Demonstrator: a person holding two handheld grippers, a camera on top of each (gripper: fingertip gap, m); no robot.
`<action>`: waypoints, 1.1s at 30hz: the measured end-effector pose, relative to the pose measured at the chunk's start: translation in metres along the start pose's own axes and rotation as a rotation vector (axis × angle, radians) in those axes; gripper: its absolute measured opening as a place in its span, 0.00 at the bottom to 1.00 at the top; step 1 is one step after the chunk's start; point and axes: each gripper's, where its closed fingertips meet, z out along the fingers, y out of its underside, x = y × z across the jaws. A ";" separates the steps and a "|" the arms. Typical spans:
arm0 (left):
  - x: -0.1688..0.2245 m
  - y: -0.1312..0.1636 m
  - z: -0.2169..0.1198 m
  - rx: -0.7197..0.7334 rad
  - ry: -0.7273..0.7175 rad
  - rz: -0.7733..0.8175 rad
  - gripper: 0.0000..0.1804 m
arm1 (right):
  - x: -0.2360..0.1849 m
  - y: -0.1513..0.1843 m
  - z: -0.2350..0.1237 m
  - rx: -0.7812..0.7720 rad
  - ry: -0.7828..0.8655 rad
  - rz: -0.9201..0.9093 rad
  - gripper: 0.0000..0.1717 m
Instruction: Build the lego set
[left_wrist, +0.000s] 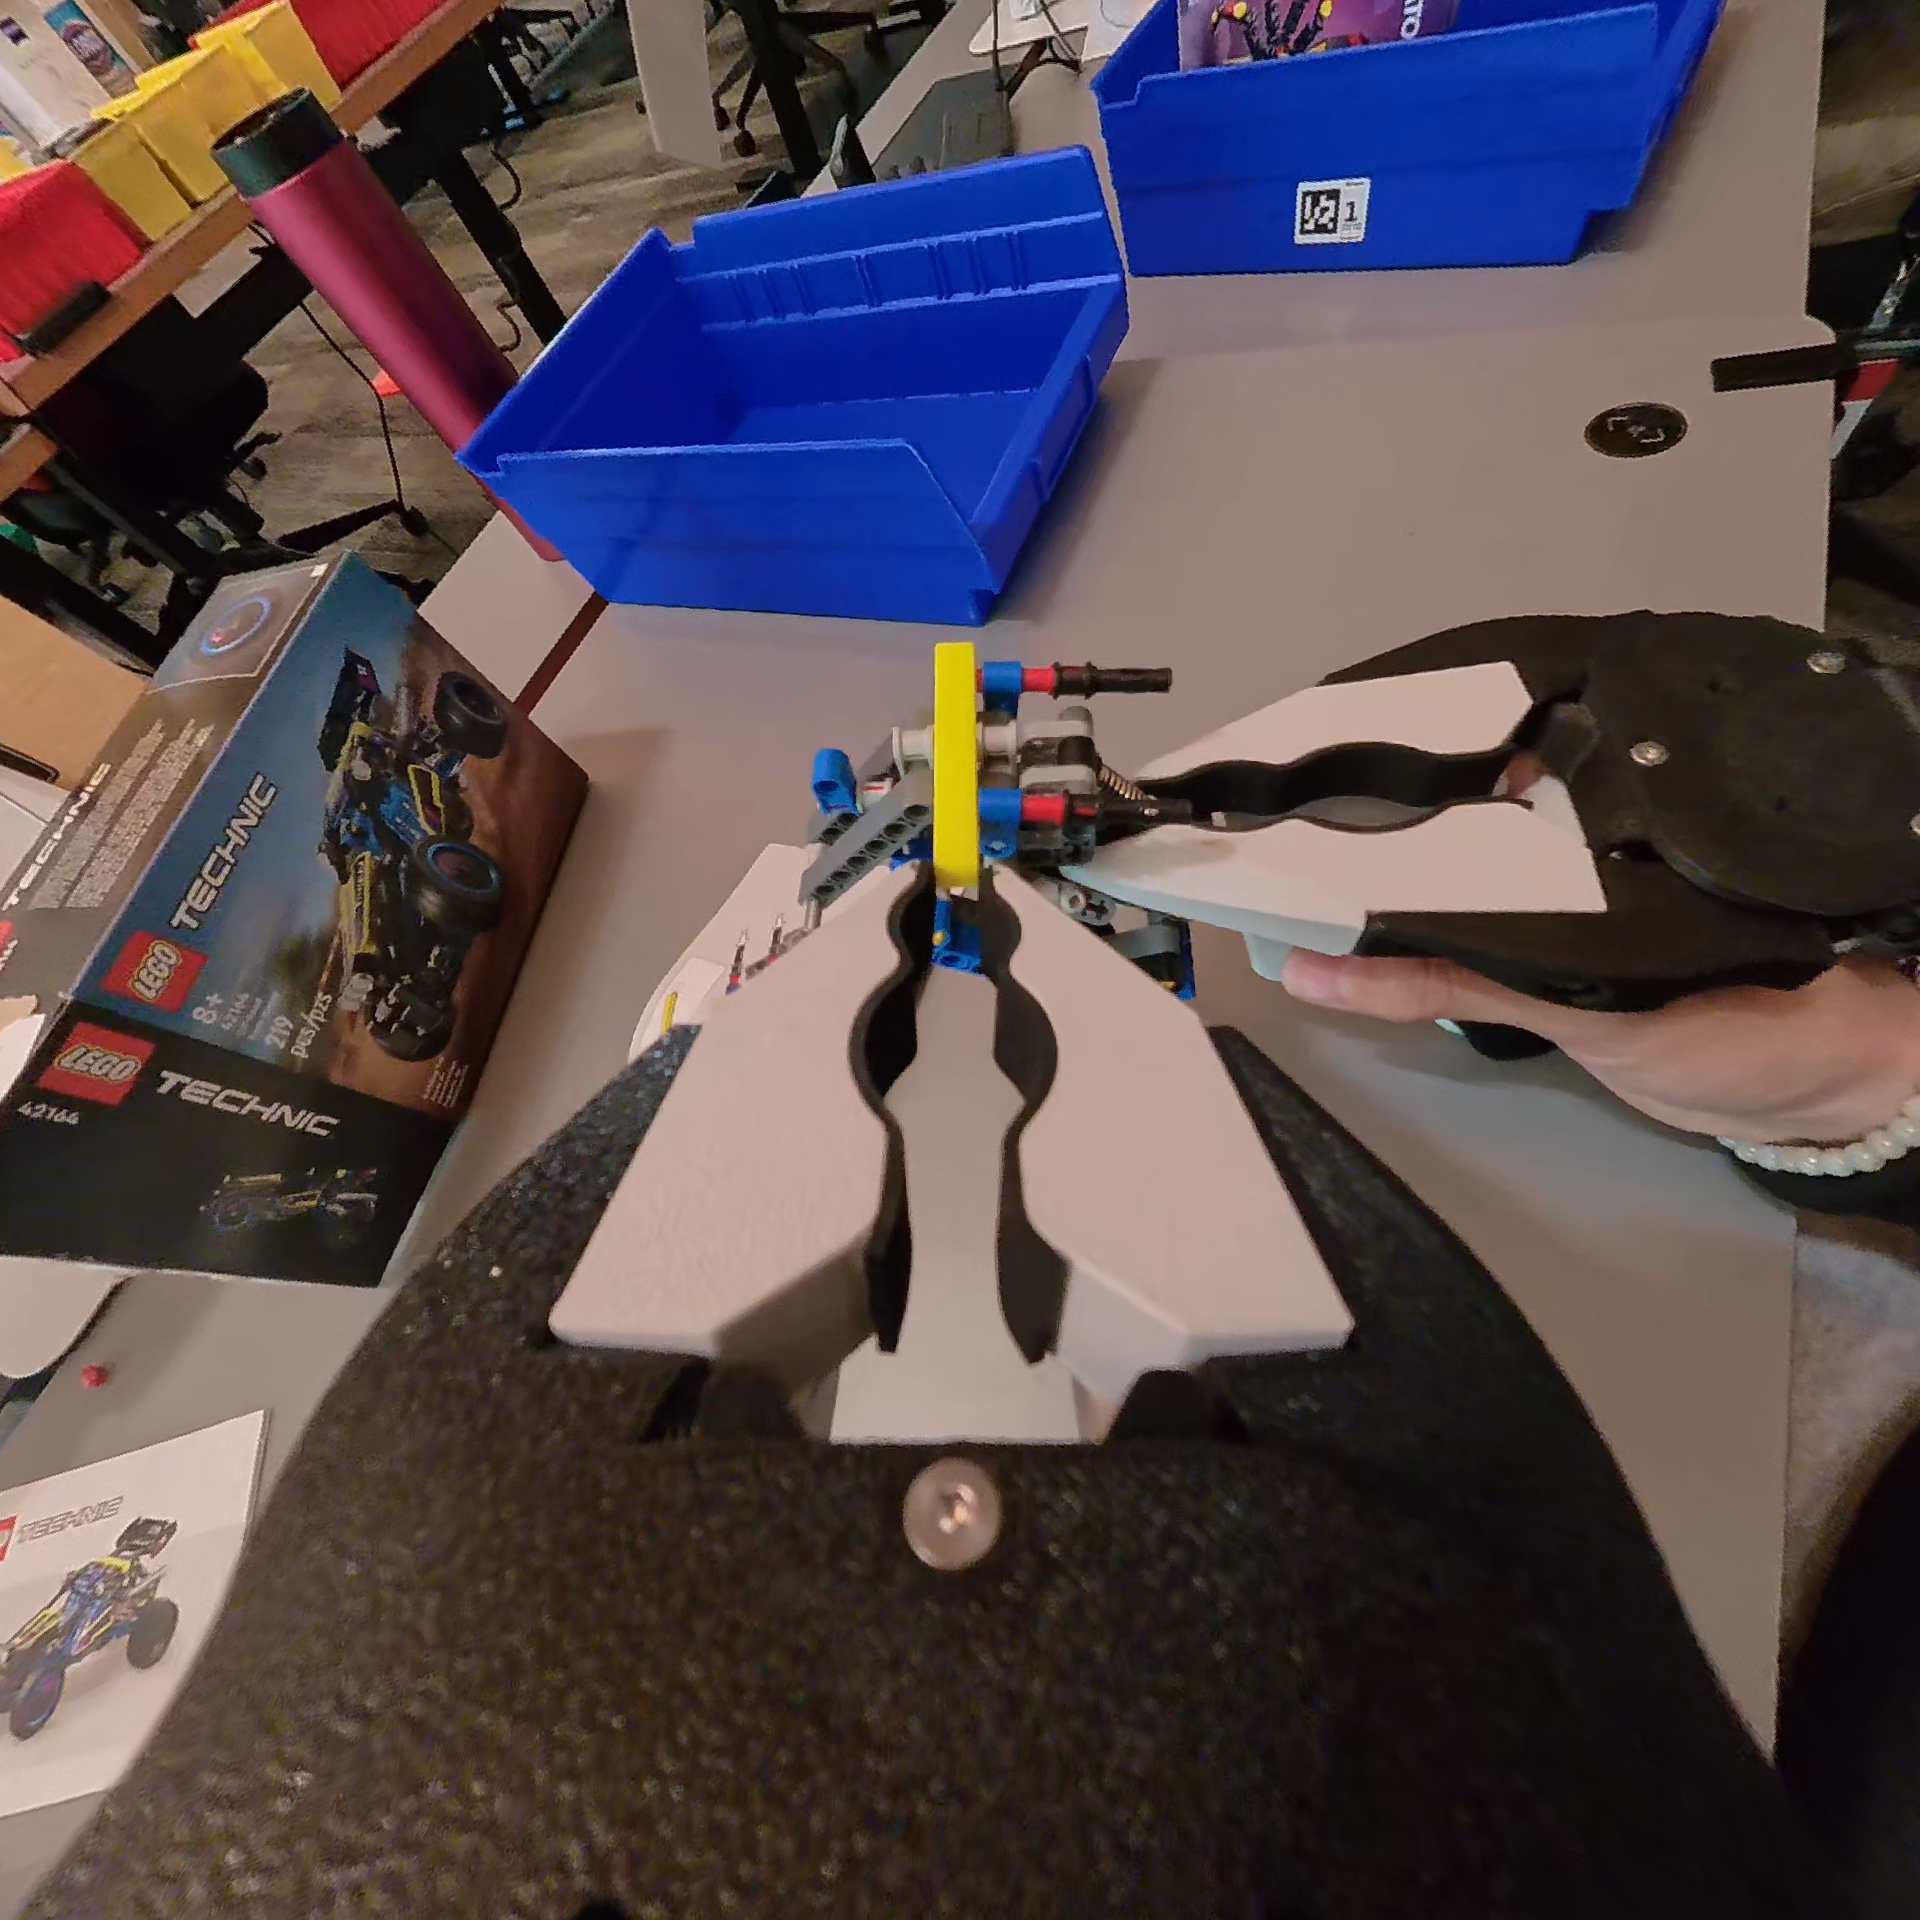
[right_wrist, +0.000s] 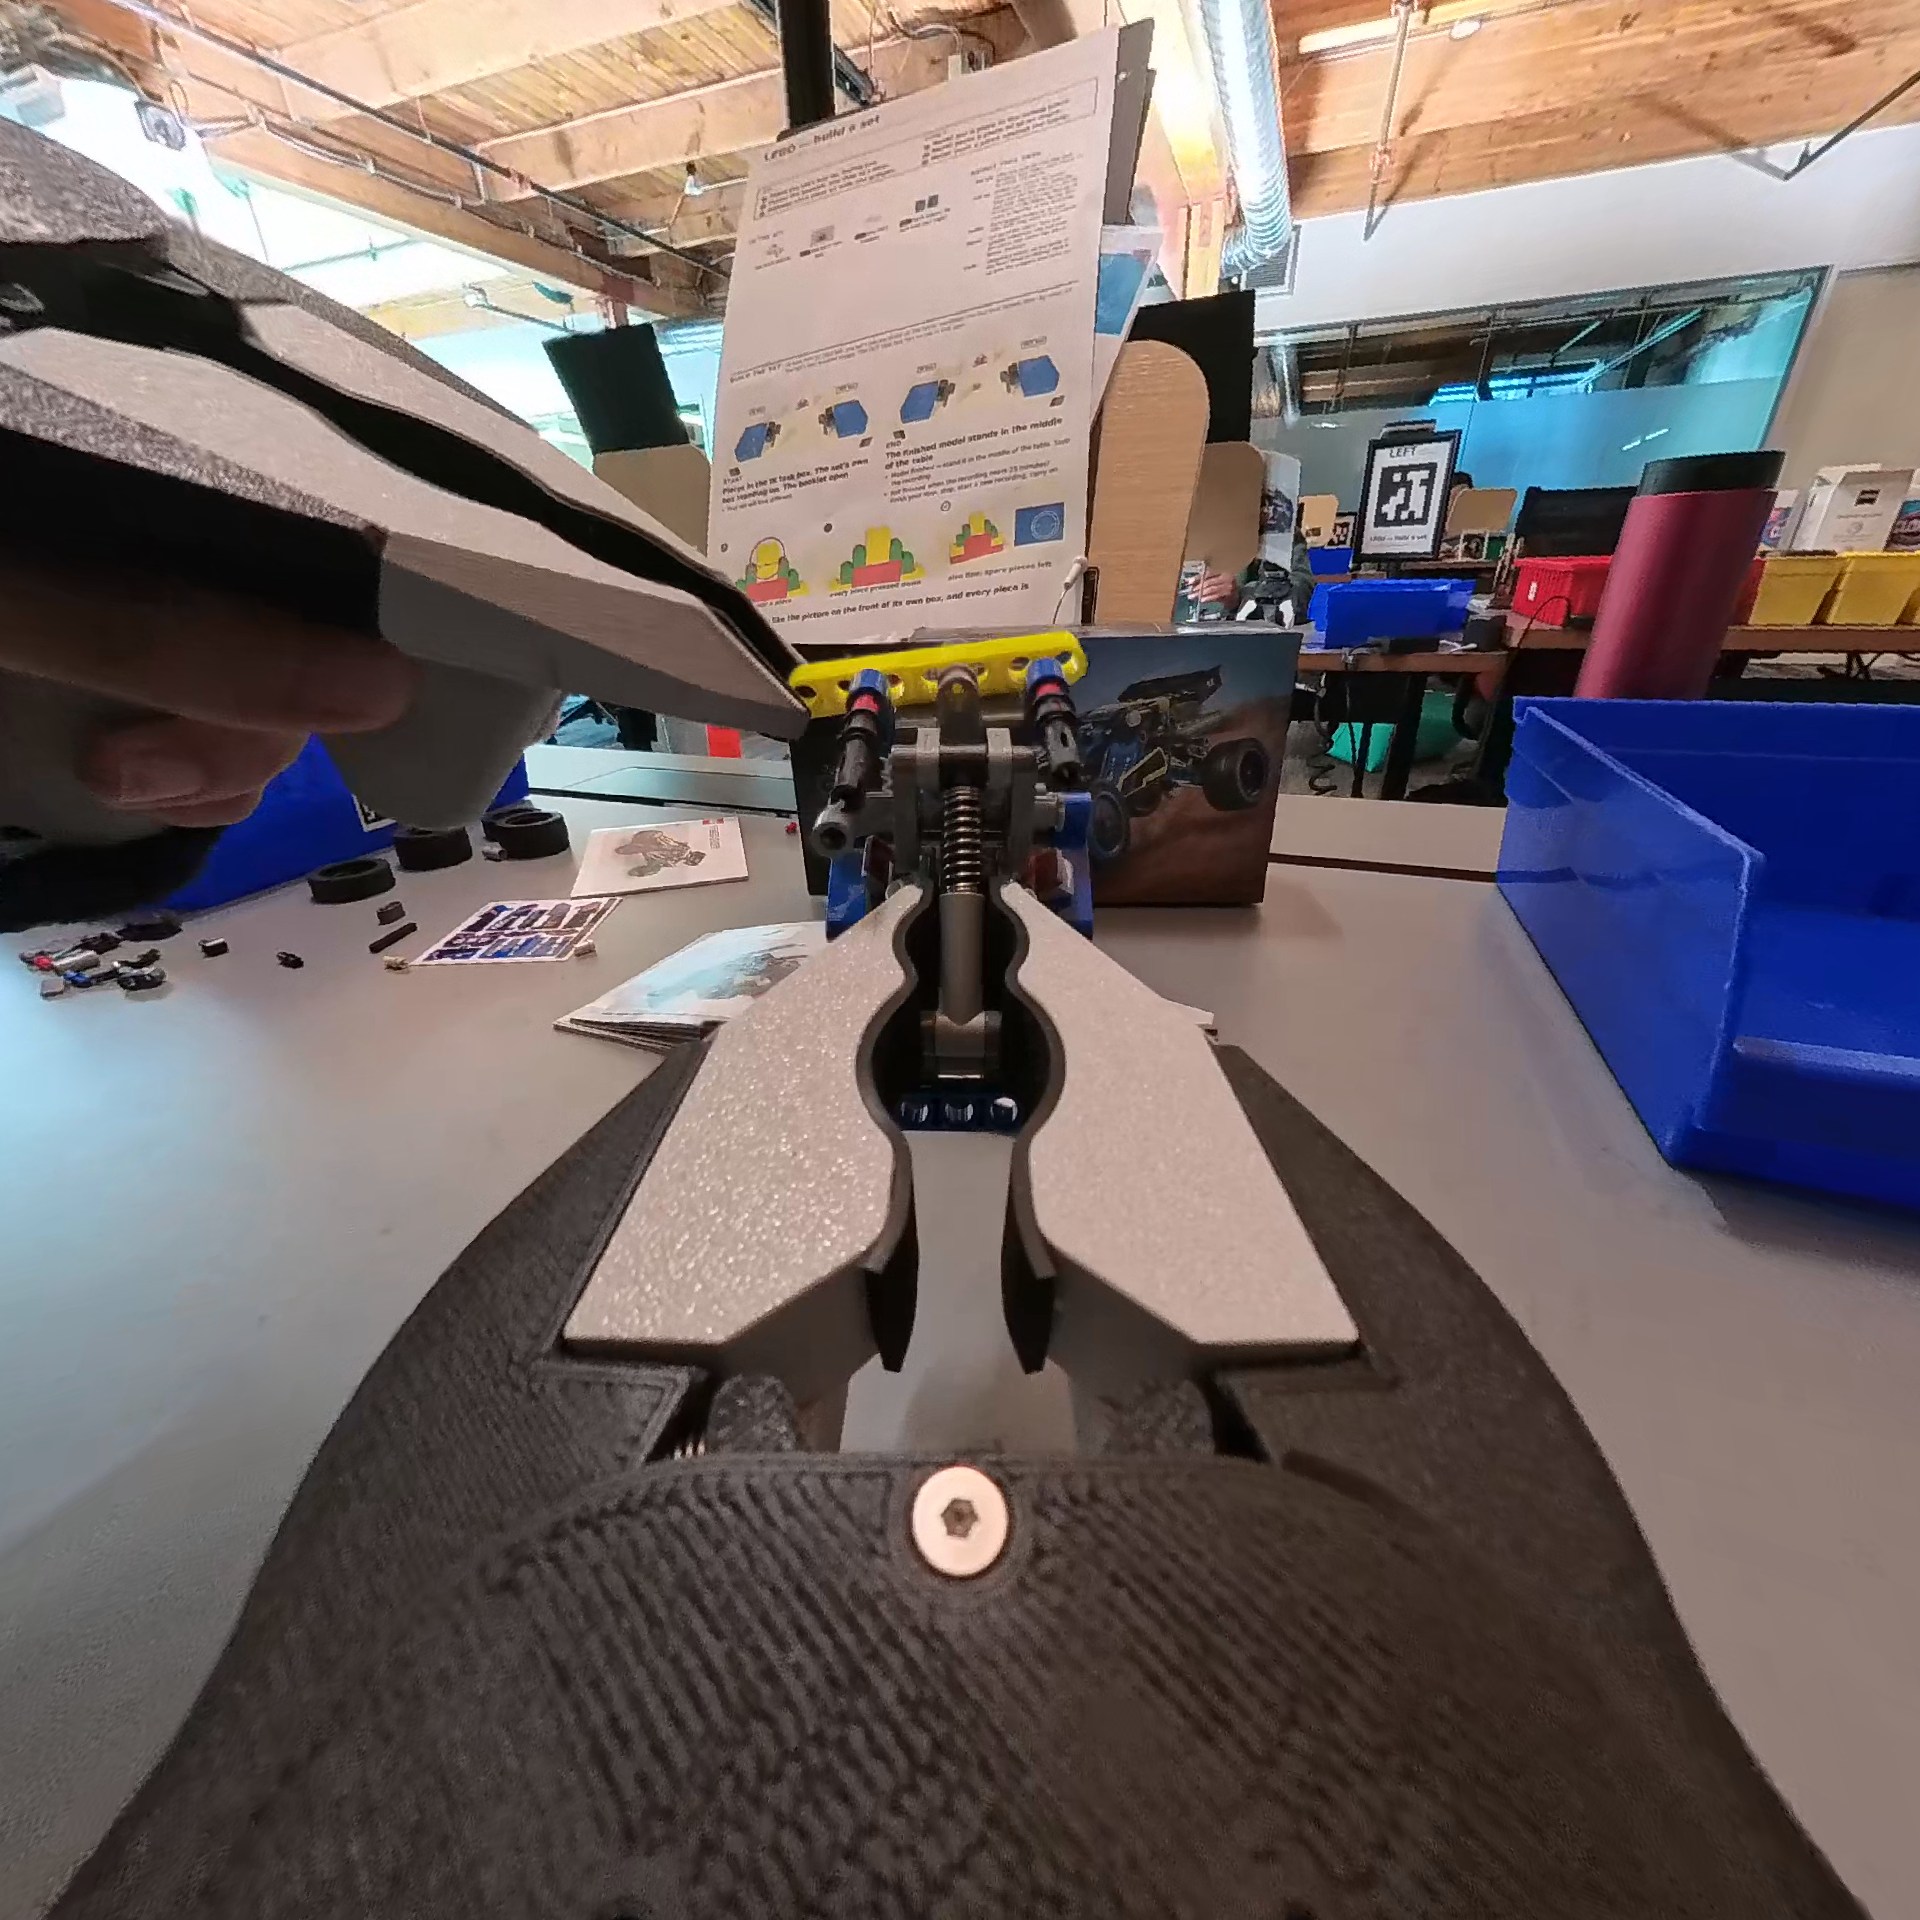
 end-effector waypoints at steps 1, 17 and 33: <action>0.000 0.001 0.000 -0.006 0.001 -0.010 0.03 | 0.000 0.001 0.000 -0.004 0.003 -0.014 0.02; -0.001 0.008 0.000 -0.054 0.037 -0.029 0.03 | -0.003 0.003 0.002 -0.024 0.009 -0.088 0.03; -0.002 0.005 0.001 -0.047 0.025 0.020 0.03 | -0.003 0.003 0.002 -0.023 0.004 -0.063 0.03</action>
